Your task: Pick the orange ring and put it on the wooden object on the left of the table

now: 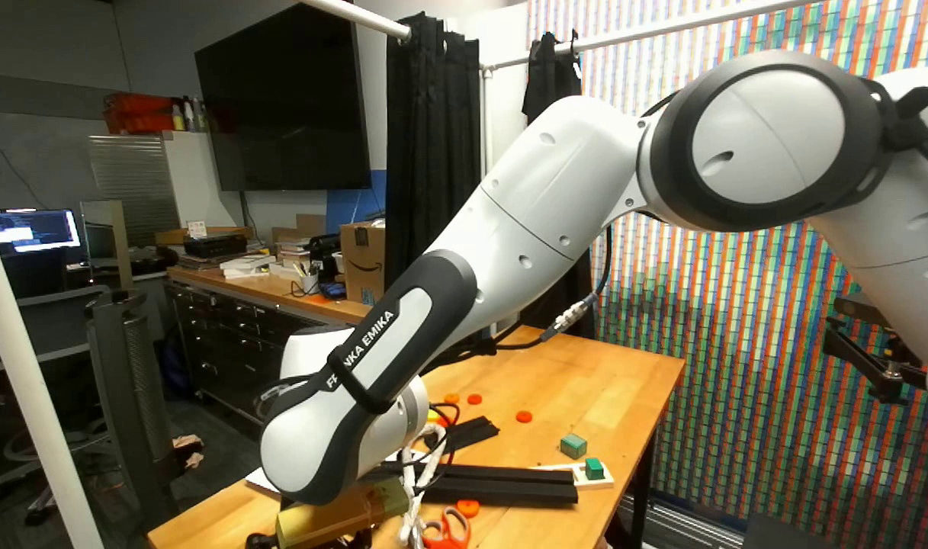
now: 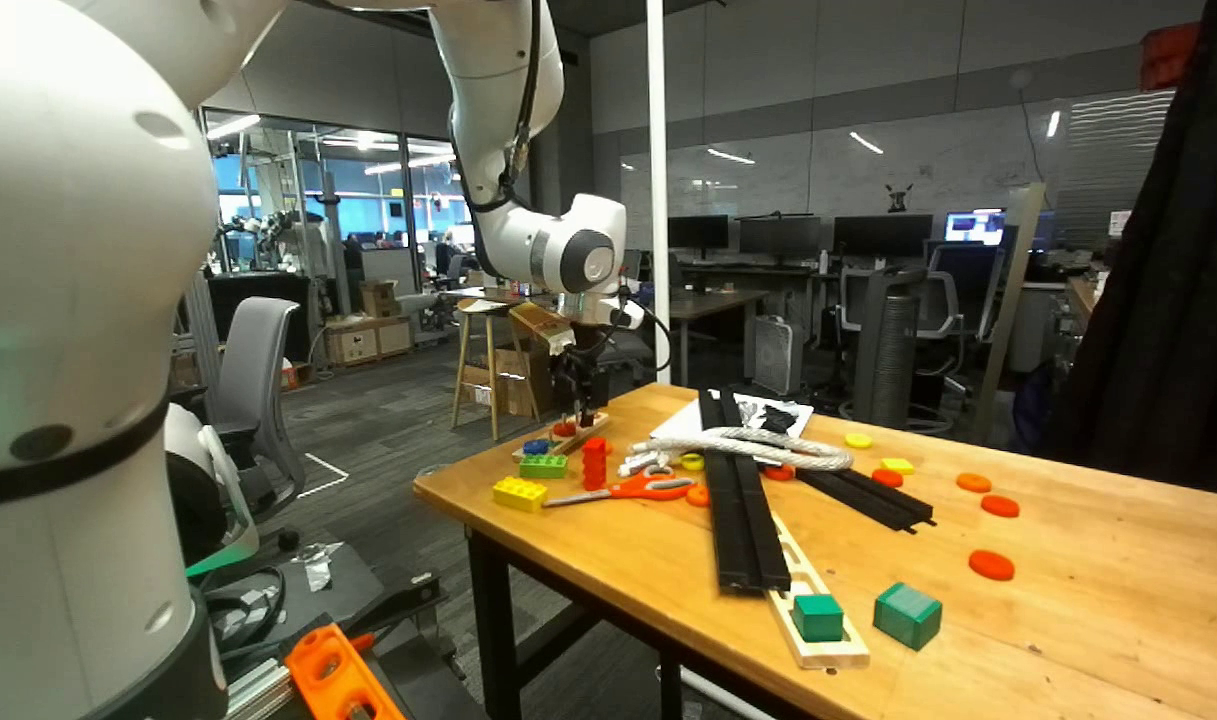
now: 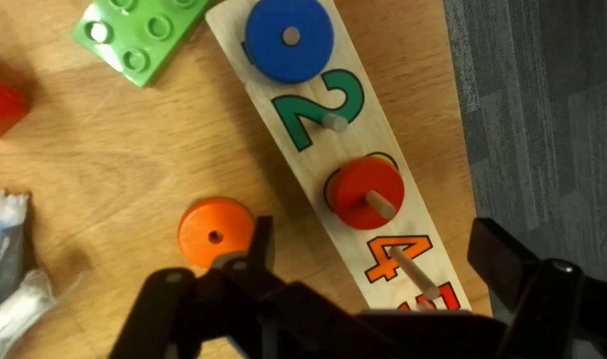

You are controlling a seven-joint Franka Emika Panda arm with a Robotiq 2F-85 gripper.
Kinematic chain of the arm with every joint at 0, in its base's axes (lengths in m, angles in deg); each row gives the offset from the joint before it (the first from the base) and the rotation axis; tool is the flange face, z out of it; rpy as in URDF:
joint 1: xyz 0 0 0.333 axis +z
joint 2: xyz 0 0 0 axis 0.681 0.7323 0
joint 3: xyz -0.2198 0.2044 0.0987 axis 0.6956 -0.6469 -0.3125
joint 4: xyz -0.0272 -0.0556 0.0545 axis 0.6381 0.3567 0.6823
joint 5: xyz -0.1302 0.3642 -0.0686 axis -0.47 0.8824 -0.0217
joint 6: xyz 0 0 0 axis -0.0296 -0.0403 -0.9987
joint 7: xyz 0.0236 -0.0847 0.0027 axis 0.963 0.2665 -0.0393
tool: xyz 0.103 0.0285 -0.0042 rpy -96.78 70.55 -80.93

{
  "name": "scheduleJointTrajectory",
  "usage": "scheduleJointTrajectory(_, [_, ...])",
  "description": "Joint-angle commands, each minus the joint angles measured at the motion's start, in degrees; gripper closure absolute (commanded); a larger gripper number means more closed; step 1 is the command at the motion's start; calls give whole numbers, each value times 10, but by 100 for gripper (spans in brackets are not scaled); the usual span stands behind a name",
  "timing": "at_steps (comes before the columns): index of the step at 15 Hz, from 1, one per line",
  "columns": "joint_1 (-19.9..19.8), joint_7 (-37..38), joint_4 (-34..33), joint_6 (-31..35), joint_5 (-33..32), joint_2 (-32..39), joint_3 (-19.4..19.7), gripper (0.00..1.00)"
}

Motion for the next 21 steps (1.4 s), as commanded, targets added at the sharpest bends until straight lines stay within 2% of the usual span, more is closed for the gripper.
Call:
scheduleJointTrajectory(1, [38, 82, 54, 25, -37, -73, 48, 0])
scheduleJointTrajectory(4, [58, 176, 112, 40, -92, -158, 95, 0])
scheduleJointTrajectory(7, [59, 278, 170, 39, -183, -243, 129, 0])
scheduleJointTrajectory(10, [20, 363, 237, 39, -269, -334, 129, 0])
scheduleJointTrajectory(12, [-24, 389, 287, 44, -299, -395, 114, 0])
scheduleJointTrajectory(15, [-96, 354, 364, 49, -278, -482, 91, 0])
scheduleJointTrajectory(17, [-135, 300, 414, 40, -241, -539, 87, 0])
scheduleJointTrajectory(19, [-157, 203, 465, 23, -181, -598, 97, 0])
scheduleJointTrajectory(20, [-122, 162, 488, 8, -167, -629, 148, 0])
scheduleJointTrajectory(21, [-98, 112, 511, -23, -149, -663, 178, 0])
